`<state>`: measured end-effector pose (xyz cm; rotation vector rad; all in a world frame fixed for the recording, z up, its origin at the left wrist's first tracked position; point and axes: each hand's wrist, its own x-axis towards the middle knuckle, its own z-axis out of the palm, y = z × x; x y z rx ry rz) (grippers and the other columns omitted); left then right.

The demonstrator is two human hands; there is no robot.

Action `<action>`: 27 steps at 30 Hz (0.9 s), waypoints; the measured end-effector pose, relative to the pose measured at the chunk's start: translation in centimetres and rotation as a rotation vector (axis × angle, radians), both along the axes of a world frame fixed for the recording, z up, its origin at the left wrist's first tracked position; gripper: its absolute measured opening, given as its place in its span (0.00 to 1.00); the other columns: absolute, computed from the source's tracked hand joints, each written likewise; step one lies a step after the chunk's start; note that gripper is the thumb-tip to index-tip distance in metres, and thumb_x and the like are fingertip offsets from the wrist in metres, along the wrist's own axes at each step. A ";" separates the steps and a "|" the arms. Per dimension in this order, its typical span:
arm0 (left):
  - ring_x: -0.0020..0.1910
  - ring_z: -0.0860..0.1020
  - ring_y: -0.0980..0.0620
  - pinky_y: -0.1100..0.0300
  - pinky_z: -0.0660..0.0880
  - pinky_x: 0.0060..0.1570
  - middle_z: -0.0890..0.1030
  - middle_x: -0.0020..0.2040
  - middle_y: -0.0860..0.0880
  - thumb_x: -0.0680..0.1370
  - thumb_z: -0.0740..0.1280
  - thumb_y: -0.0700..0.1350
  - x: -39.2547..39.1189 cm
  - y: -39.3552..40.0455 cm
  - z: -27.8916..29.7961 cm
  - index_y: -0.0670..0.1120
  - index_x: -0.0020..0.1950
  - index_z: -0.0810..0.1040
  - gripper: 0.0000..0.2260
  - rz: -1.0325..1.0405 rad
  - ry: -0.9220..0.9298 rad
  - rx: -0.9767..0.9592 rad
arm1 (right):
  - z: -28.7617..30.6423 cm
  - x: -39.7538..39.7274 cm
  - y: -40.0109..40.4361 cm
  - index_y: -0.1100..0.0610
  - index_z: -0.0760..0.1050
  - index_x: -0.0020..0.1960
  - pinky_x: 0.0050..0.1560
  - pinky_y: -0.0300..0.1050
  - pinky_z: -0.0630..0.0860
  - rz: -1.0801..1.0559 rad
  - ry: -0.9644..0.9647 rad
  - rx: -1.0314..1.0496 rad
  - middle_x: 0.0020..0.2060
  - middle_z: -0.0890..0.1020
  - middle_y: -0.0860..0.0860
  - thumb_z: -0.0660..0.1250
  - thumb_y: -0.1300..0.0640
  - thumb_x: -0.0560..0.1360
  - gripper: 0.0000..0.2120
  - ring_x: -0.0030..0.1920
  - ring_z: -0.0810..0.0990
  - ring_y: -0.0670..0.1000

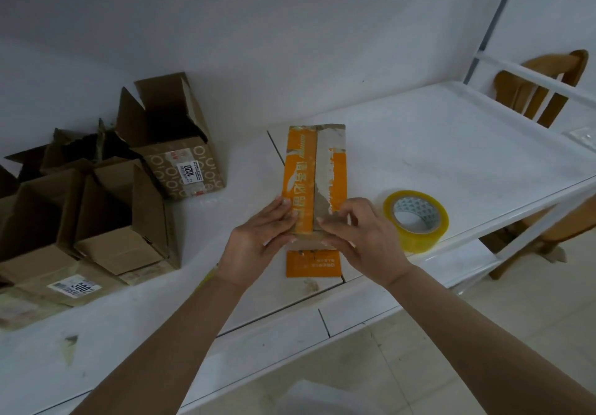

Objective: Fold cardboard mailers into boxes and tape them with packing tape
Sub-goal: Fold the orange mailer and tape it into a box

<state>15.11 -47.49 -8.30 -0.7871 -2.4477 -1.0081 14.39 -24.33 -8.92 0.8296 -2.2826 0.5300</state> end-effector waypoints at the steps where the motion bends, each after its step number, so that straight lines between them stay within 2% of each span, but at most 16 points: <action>1: 0.66 0.73 0.38 0.54 0.70 0.66 0.77 0.63 0.38 0.73 0.72 0.36 0.1 0.3 -0.2 0.35 0.60 0.78 0.17 0.018 0.020 -0.003 | 0.0 0.0 -0.4 0.57 0.83 0.51 0.33 0.41 0.74 0.021 -0.041 -0.058 0.43 0.77 0.56 0.66 0.51 0.77 0.12 0.41 0.76 0.52; 4: 0.64 0.74 0.38 0.59 0.69 0.67 0.76 0.63 0.39 0.72 0.72 0.34 0.2 0.5 -0.5 0.34 0.60 0.79 0.16 0.057 0.038 -0.002 | -0.2 -0.3 -0.9 0.60 0.83 0.48 0.32 0.47 0.76 0.050 -0.108 -0.102 0.41 0.77 0.56 0.66 0.55 0.77 0.10 0.39 0.76 0.55; 8: 0.64 0.74 0.39 0.60 0.69 0.67 0.77 0.62 0.38 0.71 0.73 0.34 0.2 0.2 0.0 0.34 0.59 0.80 0.17 0.037 0.021 -0.011 | 0.0 -0.4 0.2 0.61 0.82 0.53 0.37 0.43 0.78 0.098 -0.160 -0.108 0.44 0.77 0.57 0.67 0.54 0.77 0.12 0.40 0.77 0.51; 12: 0.65 0.74 0.40 0.62 0.67 0.68 0.78 0.62 0.38 0.70 0.74 0.35 0.1 0.0 0.6 0.34 0.58 0.80 0.17 0.008 -0.042 -0.009 | 0.1 0.1 0.2 0.65 0.83 0.48 0.36 0.48 0.81 0.061 -0.194 -0.197 0.44 0.78 0.58 0.73 0.61 0.72 0.08 0.40 0.81 0.54; 15: 0.65 0.75 0.42 0.60 0.69 0.67 0.79 0.61 0.40 0.72 0.73 0.42 0.7 0.3 1.5 0.35 0.58 0.81 0.17 0.045 -0.052 -0.031 | 1.0 0.3 0.5 0.64 0.82 0.50 0.39 0.45 0.80 0.104 -0.235 -0.214 0.47 0.78 0.57 0.69 0.57 0.76 0.10 0.41 0.81 0.51; 17: 0.65 0.75 0.44 0.56 0.71 0.65 0.80 0.60 0.41 0.77 0.69 0.48 0.6 1.3 2.6 0.37 0.54 0.83 0.15 0.150 0.007 -0.027 | 1.8 0.0 1.4 0.62 0.81 0.54 0.37 0.43 0.80 0.031 -0.224 -0.236 0.50 0.77 0.56 0.64 0.54 0.78 0.14 0.39 0.79 0.49; 18: 0.67 0.74 0.44 0.55 0.70 0.65 0.80 0.62 0.41 0.79 0.67 0.50 0.3 2.2 3.3 0.39 0.53 0.83 0.15 0.234 0.024 -0.027 | 2.2 -0.2 1.9 0.62 0.80 0.55 0.36 0.45 0.80 -0.033 -0.208 -0.254 0.51 0.77 0.56 0.63 0.56 0.78 0.12 0.38 0.79 0.50; 20: 0.74 0.64 0.41 0.53 0.64 0.69 0.72 0.70 0.41 0.80 0.64 0.52 -1.2 4.8 5.1 0.40 0.62 0.78 0.18 0.384 -0.052 -0.088 | 2.5 -0.5 2.6 0.63 0.79 0.55 0.35 0.48 0.80 -0.159 -0.197 -0.287 0.52 0.77 0.58 0.65 0.64 0.77 0.09 0.39 0.80 0.54; 22: 0.78 0.49 0.40 0.47 0.57 0.73 0.57 0.78 0.39 0.79 0.62 0.57 -3.3 7.8 6.5 0.40 0.75 0.63 0.30 0.475 -0.241 -0.193 | 2.5 -0.7 2.9 0.64 0.79 0.56 0.38 0.47 0.78 -0.252 -0.234 -0.302 0.54 0.77 0.60 0.66 0.68 0.76 0.10 0.42 0.81 0.58; 23: 0.78 0.44 0.39 0.44 0.55 0.74 0.49 0.79 0.38 0.78 0.61 0.59 -4.3 9.2 7.0 0.40 0.77 0.55 0.35 0.496 -0.332 -0.225 | 2.4 -0.8 3.0 0.64 0.79 0.57 0.40 0.47 0.77 -0.288 -0.253 -0.308 0.55 0.77 0.60 0.66 0.68 0.76 0.11 0.44 0.81 0.59; 25: 0.77 0.39 0.36 0.39 0.51 0.74 0.40 0.78 0.36 0.77 0.62 0.61 -6.0 11.7 7.3 0.40 0.78 0.44 0.42 0.522 -0.482 -0.218 | 2.3 -0.7 3.4 0.63 0.80 0.57 0.41 0.48 0.78 -0.335 -0.283 -0.325 0.55 0.77 0.60 0.65 0.68 0.76 0.11 0.46 0.81 0.59; 27: 0.76 0.38 0.34 0.39 0.46 0.74 0.37 0.77 0.34 0.74 0.64 0.65 -7.1 12.9 6.8 0.39 0.78 0.40 0.49 0.602 -0.596 -0.199 | 2.1 -0.5 3.7 0.62 0.81 0.56 0.41 0.46 0.76 -0.341 -0.296 -0.340 0.54 0.77 0.59 0.66 0.68 0.76 0.11 0.44 0.81 0.58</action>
